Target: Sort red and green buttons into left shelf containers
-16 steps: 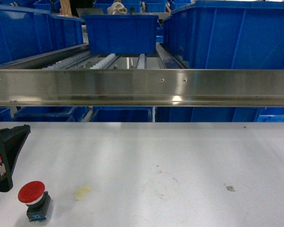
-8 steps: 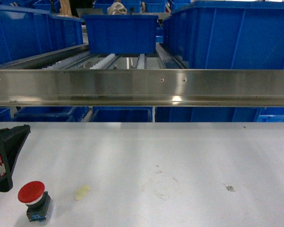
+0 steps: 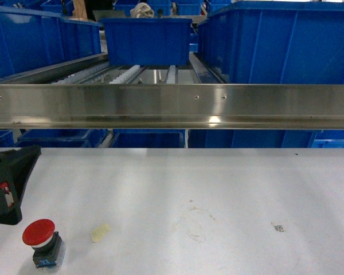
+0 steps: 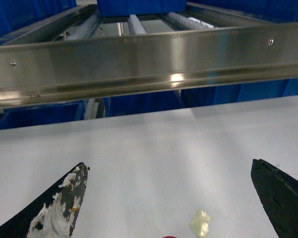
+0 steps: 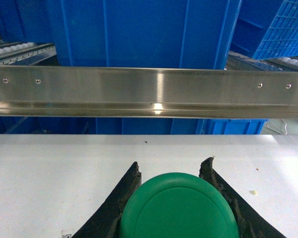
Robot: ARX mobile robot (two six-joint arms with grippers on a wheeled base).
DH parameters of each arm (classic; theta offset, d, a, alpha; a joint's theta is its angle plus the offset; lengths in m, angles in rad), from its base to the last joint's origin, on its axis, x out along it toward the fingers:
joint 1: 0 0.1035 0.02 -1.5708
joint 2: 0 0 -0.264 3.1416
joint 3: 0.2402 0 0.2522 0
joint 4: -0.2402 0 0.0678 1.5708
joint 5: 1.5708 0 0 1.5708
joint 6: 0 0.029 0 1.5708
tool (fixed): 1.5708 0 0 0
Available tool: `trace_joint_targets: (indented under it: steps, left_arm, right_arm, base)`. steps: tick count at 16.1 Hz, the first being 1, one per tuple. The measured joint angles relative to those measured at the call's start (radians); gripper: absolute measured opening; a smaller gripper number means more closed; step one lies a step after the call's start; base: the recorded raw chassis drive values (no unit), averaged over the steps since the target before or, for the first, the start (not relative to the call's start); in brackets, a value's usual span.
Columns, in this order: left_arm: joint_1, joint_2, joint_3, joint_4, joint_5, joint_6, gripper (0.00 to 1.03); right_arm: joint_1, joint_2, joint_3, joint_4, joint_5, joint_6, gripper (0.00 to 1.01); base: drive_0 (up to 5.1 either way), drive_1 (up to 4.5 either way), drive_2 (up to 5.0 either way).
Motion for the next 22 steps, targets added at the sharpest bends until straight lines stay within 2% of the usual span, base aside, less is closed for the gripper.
trace_joint_targets:
  steps: [4, 6, 9, 13, 18, 22]
  left_arm:
    - [0.017, 0.360, 0.064, 0.223, 0.024, 0.045, 0.98]
    - [0.024, 0.520, 0.085, 0.304, 0.008, 0.087, 0.98]
    - [0.011, 0.634, 0.092, 0.301, -0.010, 0.111, 0.98]
    - [-0.001, 0.738, 0.127, 0.303, -0.023, 0.121, 0.98]
    - [-0.003, 0.788, 0.172, 0.303, -0.021, 0.159, 0.98]
    - [-0.016, 0.796, 0.190, 0.303, -0.023, 0.164, 0.98]
  right_arm:
    - [0.000, 0.000, 0.000, 0.000, 0.000, 0.000, 0.31]
    - [0.000, 0.000, 0.000, 0.000, 0.000, 0.000, 0.31]
    - [0.000, 0.000, 0.000, 0.000, 0.000, 0.000, 0.31]
    - [0.000, 0.000, 0.000, 0.000, 0.000, 0.000, 0.31]
    - [0.000, 0.000, 0.000, 0.000, 0.000, 0.000, 0.31]
    - [0.000, 0.000, 0.000, 0.000, 0.000, 0.000, 0.31]
  base:
    - [0.0, 0.00, 0.0]
    - [0.0, 0.00, 0.0]
    - [0.0, 0.00, 0.0]
    - [0.0, 0.00, 0.0]
    - [0.0, 0.00, 0.0]
    - [0.0, 0.00, 0.0]
